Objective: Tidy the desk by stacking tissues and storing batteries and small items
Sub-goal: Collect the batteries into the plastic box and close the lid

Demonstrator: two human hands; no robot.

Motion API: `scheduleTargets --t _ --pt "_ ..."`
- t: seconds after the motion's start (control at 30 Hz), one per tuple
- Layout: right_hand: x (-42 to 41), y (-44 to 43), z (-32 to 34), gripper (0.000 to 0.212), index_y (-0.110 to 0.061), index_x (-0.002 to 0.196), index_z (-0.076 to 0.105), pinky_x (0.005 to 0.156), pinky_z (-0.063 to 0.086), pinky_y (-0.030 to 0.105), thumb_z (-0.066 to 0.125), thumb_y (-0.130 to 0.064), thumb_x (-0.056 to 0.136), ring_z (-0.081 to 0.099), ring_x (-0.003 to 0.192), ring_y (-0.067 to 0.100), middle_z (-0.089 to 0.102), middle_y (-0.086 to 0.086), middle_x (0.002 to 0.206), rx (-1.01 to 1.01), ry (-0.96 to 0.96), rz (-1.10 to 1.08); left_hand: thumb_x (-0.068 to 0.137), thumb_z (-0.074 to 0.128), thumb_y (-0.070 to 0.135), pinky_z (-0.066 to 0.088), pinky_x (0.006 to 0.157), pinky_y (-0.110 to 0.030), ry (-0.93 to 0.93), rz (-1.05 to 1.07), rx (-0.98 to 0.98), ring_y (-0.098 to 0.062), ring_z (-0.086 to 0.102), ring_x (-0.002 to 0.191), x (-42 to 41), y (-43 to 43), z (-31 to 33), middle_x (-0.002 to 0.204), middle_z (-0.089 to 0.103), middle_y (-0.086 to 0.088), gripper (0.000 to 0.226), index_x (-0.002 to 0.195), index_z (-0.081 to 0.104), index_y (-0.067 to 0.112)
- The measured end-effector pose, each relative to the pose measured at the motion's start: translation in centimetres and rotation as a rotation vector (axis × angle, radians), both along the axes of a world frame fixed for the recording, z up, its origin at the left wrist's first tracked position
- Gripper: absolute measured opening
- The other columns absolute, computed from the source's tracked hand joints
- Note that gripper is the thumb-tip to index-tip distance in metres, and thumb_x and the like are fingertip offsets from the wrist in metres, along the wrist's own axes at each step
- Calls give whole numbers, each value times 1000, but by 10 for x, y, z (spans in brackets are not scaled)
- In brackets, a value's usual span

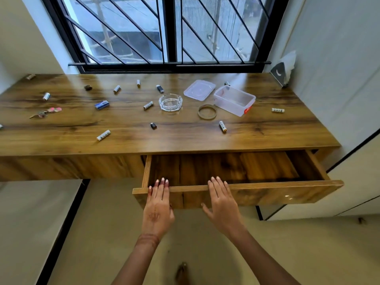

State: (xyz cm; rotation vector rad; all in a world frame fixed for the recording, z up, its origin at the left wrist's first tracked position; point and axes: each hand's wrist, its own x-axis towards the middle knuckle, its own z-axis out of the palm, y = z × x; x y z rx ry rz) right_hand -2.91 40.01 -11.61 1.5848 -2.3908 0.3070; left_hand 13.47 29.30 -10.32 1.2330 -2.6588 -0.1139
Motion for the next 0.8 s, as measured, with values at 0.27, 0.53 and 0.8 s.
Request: scheduleTargets --t 0.27,0.53,0.8 --pt "25 36 -2 84 -3 126 52 103 34 44 81 -44 59 50 125 26 57 12 130 6 -28 10 48 78 3 -2 114 -29 -11 8 68 -33 47 126 21 35 -1 133 53 -19 88 130 47 -4" --pt "32 43 1 79 -4 126 53 103 34 42 76 -47 64 51 124 26 58 12 129 13 -65 24 58 75 10 -3 114 -30 -3 14 83 -33 47 126 27 44 2 133 53 -18 79 130 47 -3" --pt "25 1 40 52 -12 112 64 98 40 34 38 -48 85 64 107 15 69 3 111 -129 -222 0 86 33 43 30 102 -44 92 77 51 -27 53 123 2 24 19 128 59 -13 61 126 54 2"
